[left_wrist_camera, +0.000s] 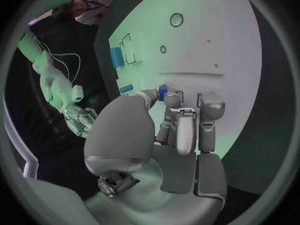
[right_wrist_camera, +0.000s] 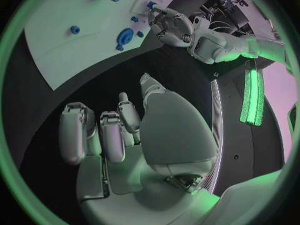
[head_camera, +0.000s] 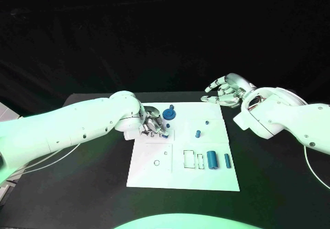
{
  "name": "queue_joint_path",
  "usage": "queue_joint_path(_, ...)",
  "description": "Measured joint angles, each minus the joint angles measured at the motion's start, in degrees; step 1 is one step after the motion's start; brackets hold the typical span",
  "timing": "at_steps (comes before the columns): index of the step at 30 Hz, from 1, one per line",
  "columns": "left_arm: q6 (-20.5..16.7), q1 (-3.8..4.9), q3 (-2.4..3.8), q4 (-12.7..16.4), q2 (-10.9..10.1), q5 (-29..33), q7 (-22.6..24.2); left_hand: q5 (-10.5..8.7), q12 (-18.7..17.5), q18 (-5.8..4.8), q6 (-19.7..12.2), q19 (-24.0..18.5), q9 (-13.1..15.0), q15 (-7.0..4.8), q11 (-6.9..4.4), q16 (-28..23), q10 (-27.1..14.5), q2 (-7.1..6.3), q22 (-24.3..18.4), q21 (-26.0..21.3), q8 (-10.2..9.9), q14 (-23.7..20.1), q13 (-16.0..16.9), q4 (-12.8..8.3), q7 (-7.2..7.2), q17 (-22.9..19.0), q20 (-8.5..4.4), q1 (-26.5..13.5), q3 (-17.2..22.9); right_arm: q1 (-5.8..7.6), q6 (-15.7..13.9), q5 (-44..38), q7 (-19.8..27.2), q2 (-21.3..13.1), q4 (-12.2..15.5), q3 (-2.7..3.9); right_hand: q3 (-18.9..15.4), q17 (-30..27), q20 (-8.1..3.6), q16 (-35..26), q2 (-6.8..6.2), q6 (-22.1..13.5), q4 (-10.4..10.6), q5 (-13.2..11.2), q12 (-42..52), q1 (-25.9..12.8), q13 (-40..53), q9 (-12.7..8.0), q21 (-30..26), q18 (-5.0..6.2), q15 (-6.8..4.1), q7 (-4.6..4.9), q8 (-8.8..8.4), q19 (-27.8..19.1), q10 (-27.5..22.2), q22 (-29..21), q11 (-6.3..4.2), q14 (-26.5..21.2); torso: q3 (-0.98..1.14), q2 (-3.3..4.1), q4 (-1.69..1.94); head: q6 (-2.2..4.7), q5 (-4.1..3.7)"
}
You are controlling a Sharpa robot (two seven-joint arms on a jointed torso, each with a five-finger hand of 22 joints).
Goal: Assemble the parts on the task board
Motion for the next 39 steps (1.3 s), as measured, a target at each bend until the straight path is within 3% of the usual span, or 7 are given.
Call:
queue_joint_path(11, -3.3, -0.01, 0.03, 1.8, -2.2, 1.5, 0.1, 0.29, 2.7, -0.01, -0.2, 0.0, 0.1, -0.18, -0.55, 0.1, 2.3, -3.51, 0.8, 0.9, 3.3, 0.0, 3.1, -1.4, -0.17, 0.0, -0.02, -6.0, 8.8, -0.02, 0.6, 0.0, -0.4, -0.2, -0.3, -0.02, 0.0, 0.0, 0.00, -0.2, 0.00, 0.0, 0.0, 0.0, 0.0, 0.0, 0.0, 0.0, 0.0, 0.00, 0.00, 0.00, 0.00, 0.0, 0.0, 0.0, 0.00, 0.0, 0.02, -0.04, 0.15, 0.10, -0.31)
queue_joint_path(12, -3.6, -0.01, 0.03, 2.0, -2.4, 1.3, 0.1, 0.49, 3.4, -0.47, 0.0, 0.3, 5.3, -0.53, -0.56, 0.3, 2.8, -4.25, 1.2, 1.3, 3.7, 0.0, 3.8, -2.4, -0.43, 0.0, -0.27, -7.4, 10.9, -0.02, 0.7, 0.0, -0.4, -0.3, -0.3, -0.03, 0.0, 0.0, 0.00, -0.2, 0.00, 0.0, 0.0, 0.0, 0.0, 0.0, 0.0, 0.0, 0.0, 0.00, 0.00, 0.00, 0.00, 0.0, 0.0, 0.0, 0.00, 0.0, 0.03, -0.04, 0.15, 0.10, -0.31)
queue_joint_path(13, -3.9, -0.02, 0.03, 2.2, -2.6, 1.2, 0.1, 0.49, 3.9, -0.91, 0.0, 0.5, 7.3, -0.69, -0.64, 0.4, 3.1, -4.87, 1.6, 1.6, 3.9, 0.1, 4.2, -3.6, -0.43, 0.0, -0.53, -8.8, 12.7, -0.03, 0.7, 0.0, -0.4, -0.3, -0.3, -0.03, 0.0, 0.0, 0.00, -0.2, 0.00, 0.0, 0.0, 0.0, 0.0, 0.0, 0.0, 0.0, 0.0, 0.00, 0.00, 0.00, 0.00, 0.0, 0.0, 0.0, 0.00, 0.0, 0.03, -0.04, 0.18, 0.10, -0.31)
queue_joint_path(15, -4.6, -0.04, 0.03, 2.6, -2.9, 0.5, 0.1, 1.00, 4.2, -0.91, 0.1, 0.8, 7.5, -0.69, -1.11, 0.8, 3.6, -5.15, 2.3, 1.9, 4.7, 0.1, 4.5, -3.5, -0.46, 0.0, -0.83, -10.0, 13.1, -0.04, 0.8, 0.0, -0.4, -0.3, -0.3, -0.03, 0.0, 0.0, 0.00, -0.2, 0.00, 0.0, 0.0, 0.0, 0.0, 0.0, 0.0, 0.0, 0.0, 0.00, 0.00, 0.00, 0.00, 0.0, 0.0, 0.0, 0.00, 0.0, 0.04, -0.04, 0.19, 0.04, -0.31)
queue_joint_path(16, -4.9, -0.05, 0.03, 2.8, -3.0, 0.2, 0.1, 1.12, 4.4, -0.91, 0.1, 1.1, 7.5, -0.81, -1.08, 1.0, 4.0, -5.50, 2.7, 2.2, 4.7, -0.1, 4.7, -5.5, -0.54, 0.0, -1.03, -10.8, 15.1, -0.05, 0.9, 0.0, -0.5, -0.3, -0.3, -0.03, 0.0, 0.0, 0.00, -0.2, -0.01, 0.0, 0.0, 0.0, 0.0, 0.0, 0.0, 0.0, 0.0, 0.00, 0.00, 0.00, 0.00, 0.0, 0.0, 0.0, 0.00, 0.0, 0.04, -0.04, 0.19, -0.01, -0.28)
queue_joint_path(17, -5.2, -0.06, 0.03, 3.0, -3.1, -0.2, 0.1, 1.34, 4.6, -0.91, 0.3, 1.3, 7.5, -1.02, -1.12, 1.0, 4.2, -5.72, 3.1, 2.5, 4.9, 0.0, 4.8, -5.5, -0.64, 0.0, -1.14, -11.1, 15.1, -0.05, 0.9, 0.0, -0.5, -0.3, -0.3, -0.04, 0.0, 0.0, 0.00, -0.2, -0.01, 0.0, 0.0, 0.0, 0.0, 0.0, 0.0, 0.0, 0.0, 0.00, 0.00, 0.00, 0.00, 0.0, 0.0, 0.0, 0.00, 0.0, 0.03, -0.04, 0.19, -0.04, -0.24)
queue_joint_path(39, -10.1, -1.66, -0.83, 4.5, -3.1, -10.9, -0.5, 3.23, 7.3, -1.79, 1.1, 3.8, 10.0, -1.86, -2.14, 1.7, 7.3, -6.51, 6.5, 4.2, 6.1, 0.0, 8.3, -6.5, -1.25, 0.0, -1.53, -14.2, 16.2, -0.12, 1.3, 0.0, -0.6, -0.5, -0.5, -0.08, 0.0, 0.0, 0.00, -0.2, 0.24, 0.0, 0.0, 0.0, 0.0, -0.2, -0.1, 0.0, -0.3, 0.00, 0.00, 0.00, 0.22, 0.0, 0.0, 0.0, 0.00, 0.0, 0.01, -0.09, 0.07, -0.31, 0.51)
